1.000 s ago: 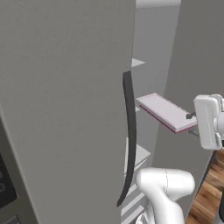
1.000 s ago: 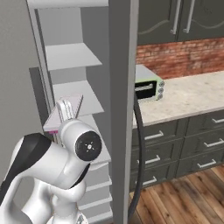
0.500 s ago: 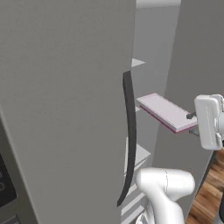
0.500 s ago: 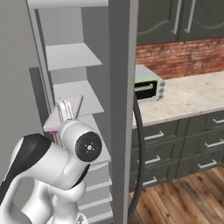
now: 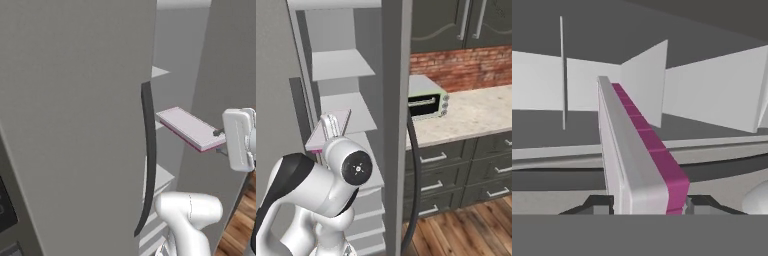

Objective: The ice cube tray has been filled with water. Take the tray and place it in the freezer to make ice. Close the freezer door after placing the tray.

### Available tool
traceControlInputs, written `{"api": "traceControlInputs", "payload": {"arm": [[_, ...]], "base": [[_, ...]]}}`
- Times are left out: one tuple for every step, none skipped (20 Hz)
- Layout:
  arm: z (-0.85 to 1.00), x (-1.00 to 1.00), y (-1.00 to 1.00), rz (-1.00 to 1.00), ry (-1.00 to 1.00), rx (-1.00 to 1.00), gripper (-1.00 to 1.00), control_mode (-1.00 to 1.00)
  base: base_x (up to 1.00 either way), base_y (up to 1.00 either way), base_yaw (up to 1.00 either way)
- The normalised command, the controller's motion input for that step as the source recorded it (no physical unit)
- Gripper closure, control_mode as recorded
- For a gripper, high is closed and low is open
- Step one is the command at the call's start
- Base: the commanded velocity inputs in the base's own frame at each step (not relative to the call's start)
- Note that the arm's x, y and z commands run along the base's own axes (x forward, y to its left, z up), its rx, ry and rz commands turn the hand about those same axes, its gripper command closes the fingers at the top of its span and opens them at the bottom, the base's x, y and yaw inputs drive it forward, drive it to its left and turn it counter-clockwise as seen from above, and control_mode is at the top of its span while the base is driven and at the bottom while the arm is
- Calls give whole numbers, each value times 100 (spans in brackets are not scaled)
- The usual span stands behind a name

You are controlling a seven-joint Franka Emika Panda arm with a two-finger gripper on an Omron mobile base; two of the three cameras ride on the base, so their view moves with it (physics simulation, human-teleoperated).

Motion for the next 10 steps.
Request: {"api": "traceControlInputs", "payload": {"arm": [[0,0,0,0,0,0,100,100],[0,0,0,0,0,0,100,100],[0,0,0,0,0,0,100,100],[0,0,0,0,0,0,100,100],[0,0,0,0,0,0,100,100],[0,0,0,0,0,0,100,100],[0,0,0,0,0,0,100,100],[0,0,0,0,0,0,100,100],[0,0,0,0,0,0,100,100],[0,0,0,0,0,0,100,100]], "base": [[54,-6,7],[54,-7,8],[54,-9,9],[53,-11,10],[52,-15,11],[56,-16,13],[59,-17,15],[62,-17,17],[64,-21,19],[61,-23,19]]}}
